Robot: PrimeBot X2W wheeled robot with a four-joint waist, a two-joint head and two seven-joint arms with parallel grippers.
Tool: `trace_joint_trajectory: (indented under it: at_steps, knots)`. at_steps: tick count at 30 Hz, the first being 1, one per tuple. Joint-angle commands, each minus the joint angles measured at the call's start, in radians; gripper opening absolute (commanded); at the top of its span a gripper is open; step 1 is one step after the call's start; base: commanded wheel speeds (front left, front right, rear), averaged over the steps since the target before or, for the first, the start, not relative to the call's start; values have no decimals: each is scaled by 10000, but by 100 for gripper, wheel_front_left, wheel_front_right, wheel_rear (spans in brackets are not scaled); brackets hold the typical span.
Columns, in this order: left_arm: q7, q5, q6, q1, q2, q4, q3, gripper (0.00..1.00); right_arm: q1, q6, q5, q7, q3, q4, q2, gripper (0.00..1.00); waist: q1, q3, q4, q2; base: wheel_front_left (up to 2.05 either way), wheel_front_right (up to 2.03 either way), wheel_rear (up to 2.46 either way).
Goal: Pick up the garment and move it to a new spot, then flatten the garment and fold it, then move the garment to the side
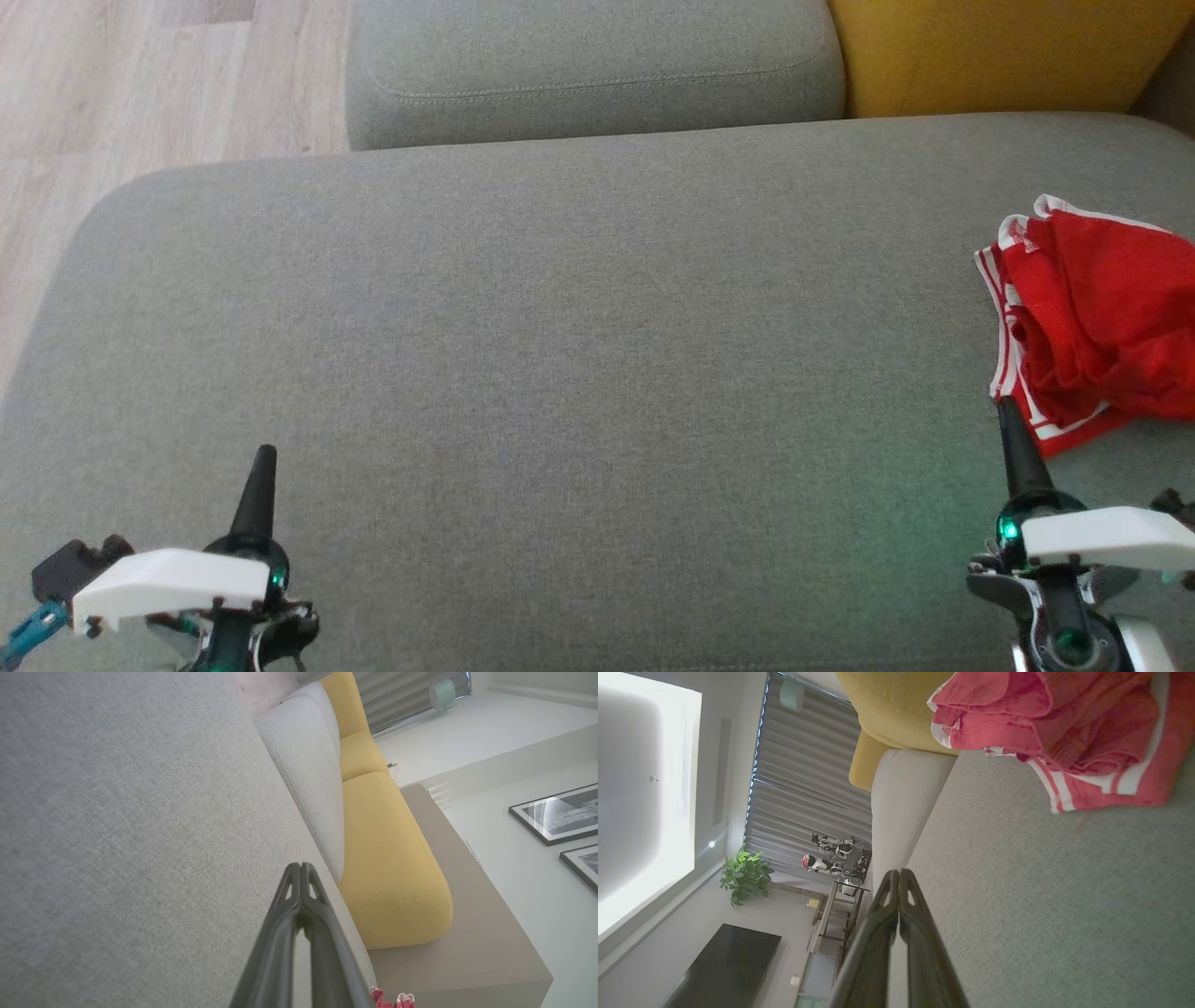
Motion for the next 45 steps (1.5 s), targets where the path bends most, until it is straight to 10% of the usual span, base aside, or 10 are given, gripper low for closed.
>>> trace_joint_trajectory:
  at_steps: [1,45]
  knots:
    - [76,-294,-130,-624,32,-244,328,0,-574,-7,330,33,86,-266,-196,0,0,2,2,0,0,0,0]
    - [849,-3821,-686,-1182,-292,49,1052,0,-910,-9,4069,169,-375,198,-164,0,0,42,39,0,0,0,0]
